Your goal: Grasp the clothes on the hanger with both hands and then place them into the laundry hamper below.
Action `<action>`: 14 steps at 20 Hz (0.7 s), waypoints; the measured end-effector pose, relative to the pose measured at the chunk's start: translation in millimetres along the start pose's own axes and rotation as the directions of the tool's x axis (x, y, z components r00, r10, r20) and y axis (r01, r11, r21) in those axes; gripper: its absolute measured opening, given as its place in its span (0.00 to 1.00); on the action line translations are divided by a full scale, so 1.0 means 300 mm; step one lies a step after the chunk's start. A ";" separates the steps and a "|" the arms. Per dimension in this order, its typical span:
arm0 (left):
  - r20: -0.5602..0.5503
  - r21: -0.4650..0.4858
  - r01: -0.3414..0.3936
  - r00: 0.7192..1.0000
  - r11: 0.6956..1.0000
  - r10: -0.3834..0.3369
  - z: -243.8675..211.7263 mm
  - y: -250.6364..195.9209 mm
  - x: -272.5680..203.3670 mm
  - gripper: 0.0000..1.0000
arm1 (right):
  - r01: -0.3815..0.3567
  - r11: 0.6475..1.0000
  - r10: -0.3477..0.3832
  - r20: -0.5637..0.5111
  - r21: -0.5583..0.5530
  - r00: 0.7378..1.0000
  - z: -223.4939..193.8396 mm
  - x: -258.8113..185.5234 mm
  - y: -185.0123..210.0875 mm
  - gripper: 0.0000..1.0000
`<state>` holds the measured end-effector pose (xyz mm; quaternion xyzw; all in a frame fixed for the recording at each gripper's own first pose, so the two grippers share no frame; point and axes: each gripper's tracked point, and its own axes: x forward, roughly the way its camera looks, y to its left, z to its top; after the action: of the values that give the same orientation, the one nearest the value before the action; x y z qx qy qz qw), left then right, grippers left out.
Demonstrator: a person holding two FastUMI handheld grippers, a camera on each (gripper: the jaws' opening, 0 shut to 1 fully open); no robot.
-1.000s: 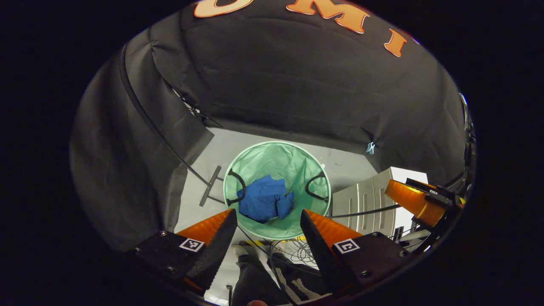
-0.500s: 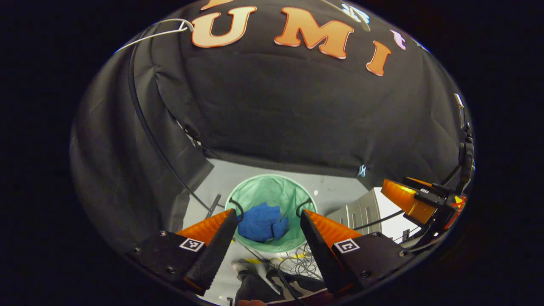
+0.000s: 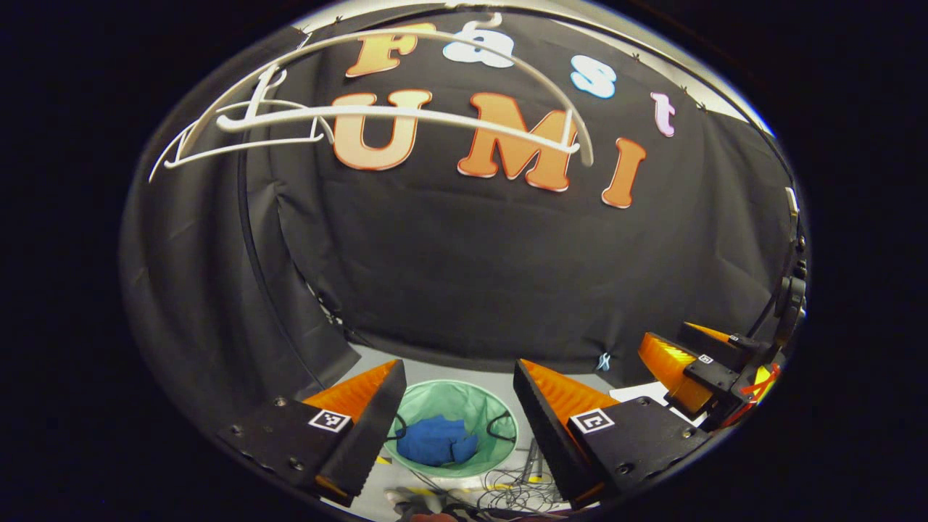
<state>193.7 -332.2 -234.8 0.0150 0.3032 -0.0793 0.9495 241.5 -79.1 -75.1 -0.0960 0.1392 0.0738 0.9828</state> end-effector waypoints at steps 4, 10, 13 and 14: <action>0.108 0.003 -0.004 0.994 1.000 0.004 0.154 -0.009 -0.084 0.95 | 0.009 1.000 -0.008 0.082 -0.013 0.997 0.120 -0.075 -0.022 0.98; 0.252 0.018 -0.050 0.967 0.999 0.044 0.305 0.003 -0.201 0.94 | 0.006 1.000 -0.004 0.205 -0.012 0.979 0.284 -0.165 -0.040 0.97; 0.296 0.010 -0.066 0.953 0.998 0.060 0.353 0.006 -0.238 0.94 | 0.005 1.000 0.002 0.261 -0.026 0.965 0.340 -0.207 -0.043 0.94; 0.314 0.009 -0.074 0.947 0.997 0.068 0.373 0.011 -0.259 0.94 | 0.002 1.000 0.005 0.270 -0.026 0.963 0.347 -0.217 -0.041 0.91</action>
<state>195.9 -326.4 -98.5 0.0229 0.1472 -0.0497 0.9876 208.8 -76.9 43.7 -0.0978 0.0030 0.0888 0.9912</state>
